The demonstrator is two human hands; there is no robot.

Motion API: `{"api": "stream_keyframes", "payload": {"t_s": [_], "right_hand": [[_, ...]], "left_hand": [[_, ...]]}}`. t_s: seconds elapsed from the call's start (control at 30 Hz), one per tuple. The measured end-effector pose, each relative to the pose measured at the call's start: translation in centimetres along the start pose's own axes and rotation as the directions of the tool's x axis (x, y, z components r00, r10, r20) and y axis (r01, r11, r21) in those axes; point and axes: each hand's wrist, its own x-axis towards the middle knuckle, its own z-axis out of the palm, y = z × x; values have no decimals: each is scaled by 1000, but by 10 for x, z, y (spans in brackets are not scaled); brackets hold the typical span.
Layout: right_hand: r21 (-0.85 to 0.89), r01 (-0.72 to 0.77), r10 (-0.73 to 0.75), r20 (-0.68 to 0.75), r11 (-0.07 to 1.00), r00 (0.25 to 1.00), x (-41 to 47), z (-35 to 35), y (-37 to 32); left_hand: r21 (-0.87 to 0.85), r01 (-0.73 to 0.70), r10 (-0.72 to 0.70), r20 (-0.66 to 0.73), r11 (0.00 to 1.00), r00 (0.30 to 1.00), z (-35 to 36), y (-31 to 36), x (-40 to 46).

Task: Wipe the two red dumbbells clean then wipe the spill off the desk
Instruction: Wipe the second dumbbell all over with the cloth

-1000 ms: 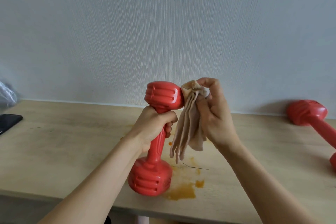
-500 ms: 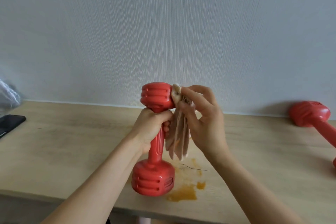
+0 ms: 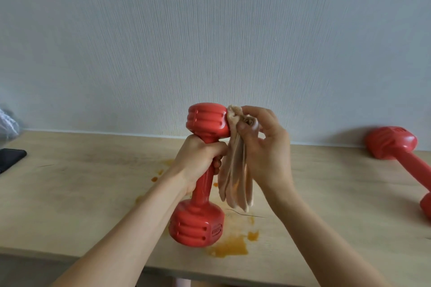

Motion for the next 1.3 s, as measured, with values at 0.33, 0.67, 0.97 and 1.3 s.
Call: {"api": "stream_keyframes", "payload": {"t_s": [0.33, 0.67, 0.97, 1.3], "right_hand": [[73, 37, -40, 48, 997, 998, -3, 0, 1], [576, -277, 187, 211, 770, 959, 7, -12, 10], [682, -470, 283, 376, 560, 882, 9, -19, 11], [-47, 161, -156, 94, 986, 983, -5, 4, 3]], "left_hand": [[34, -44, 41, 82, 998, 996, 5, 3, -6], [43, -86, 81, 103, 995, 991, 5, 2, -6], [19, -141, 135, 204, 990, 970, -7, 7, -9], [298, -193, 248, -160, 935, 955, -10, -13, -4]]}}
